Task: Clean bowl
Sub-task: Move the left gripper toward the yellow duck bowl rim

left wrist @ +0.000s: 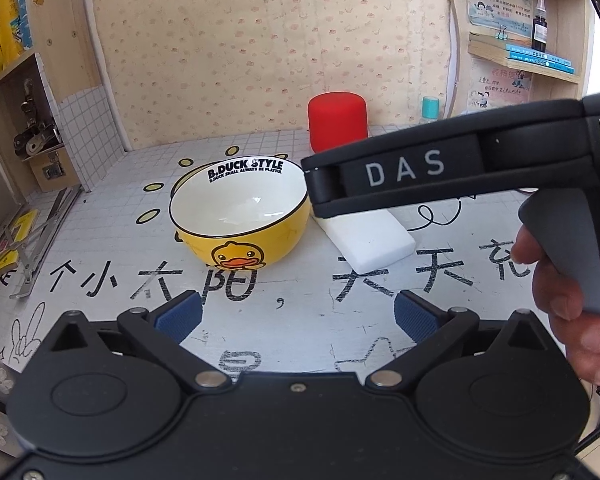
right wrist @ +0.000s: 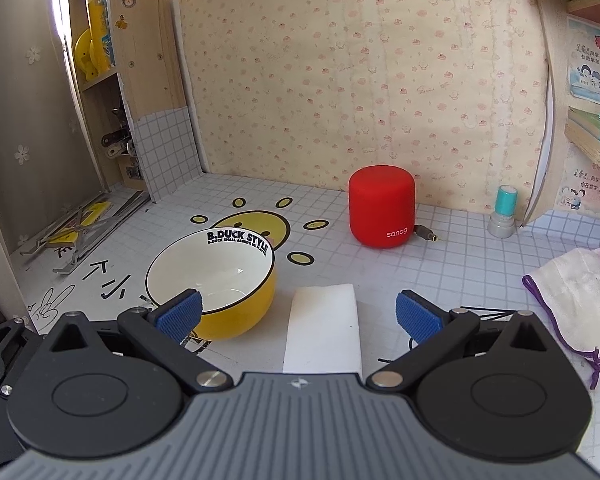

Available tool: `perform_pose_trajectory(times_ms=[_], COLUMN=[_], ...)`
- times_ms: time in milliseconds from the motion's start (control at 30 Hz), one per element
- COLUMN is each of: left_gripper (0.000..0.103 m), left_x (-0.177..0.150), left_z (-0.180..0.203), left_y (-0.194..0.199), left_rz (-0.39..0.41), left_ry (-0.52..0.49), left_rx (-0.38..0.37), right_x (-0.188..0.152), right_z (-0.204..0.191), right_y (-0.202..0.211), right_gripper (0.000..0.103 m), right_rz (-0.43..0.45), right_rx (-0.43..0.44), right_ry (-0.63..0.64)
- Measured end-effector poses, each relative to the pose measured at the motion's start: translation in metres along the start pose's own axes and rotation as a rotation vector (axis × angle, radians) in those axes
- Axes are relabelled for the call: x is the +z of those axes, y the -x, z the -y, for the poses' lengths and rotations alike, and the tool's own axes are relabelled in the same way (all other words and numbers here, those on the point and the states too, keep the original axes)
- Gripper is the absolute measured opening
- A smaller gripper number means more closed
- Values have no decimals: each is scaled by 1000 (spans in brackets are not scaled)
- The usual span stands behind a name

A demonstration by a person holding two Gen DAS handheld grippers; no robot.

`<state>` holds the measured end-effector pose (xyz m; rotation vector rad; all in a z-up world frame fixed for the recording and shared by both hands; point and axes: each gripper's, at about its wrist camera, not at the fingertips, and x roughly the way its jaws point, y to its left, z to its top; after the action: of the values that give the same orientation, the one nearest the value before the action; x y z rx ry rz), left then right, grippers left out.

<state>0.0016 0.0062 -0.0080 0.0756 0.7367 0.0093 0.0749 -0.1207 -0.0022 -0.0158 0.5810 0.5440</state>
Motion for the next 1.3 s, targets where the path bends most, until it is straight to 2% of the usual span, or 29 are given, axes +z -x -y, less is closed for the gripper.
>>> perform_pose_trajectory(times_ms=[100,333,500,733,933,1000,1067,1300], left_gripper=[103,103,103,103,103,103,103,103], left_x=[-2,-2,-1,4,9,10,10,10], left_z=[-5,-13,-15,-18,-25,-26,-26,-28], left_y=[-5,-9,-11,-13,-17,-17,-18,-21], left_rz=[-12,9,24,43,48,50,52,52], left_ry=[30,34,21,20,47,46,45,36], left_rx=[-23,10,16,-21,-50,-47,-45,-32], right_x=[6,7,7,9,12,12,13,13], right_z=[-3,-2,3,7,5,3,1,3], right_y=[-3,-11,-14,-15,-20,-21,-24,-33], right_gripper=[103,103,103,103,102,100,77,79], right_rz=[-12,-24,-6,29,12,10,-4,-35], right_rx=[1,-46,-40,20,28,26,26,15], right_ry=[-7,-2,-42,-65,-59,-44,-30,-31])
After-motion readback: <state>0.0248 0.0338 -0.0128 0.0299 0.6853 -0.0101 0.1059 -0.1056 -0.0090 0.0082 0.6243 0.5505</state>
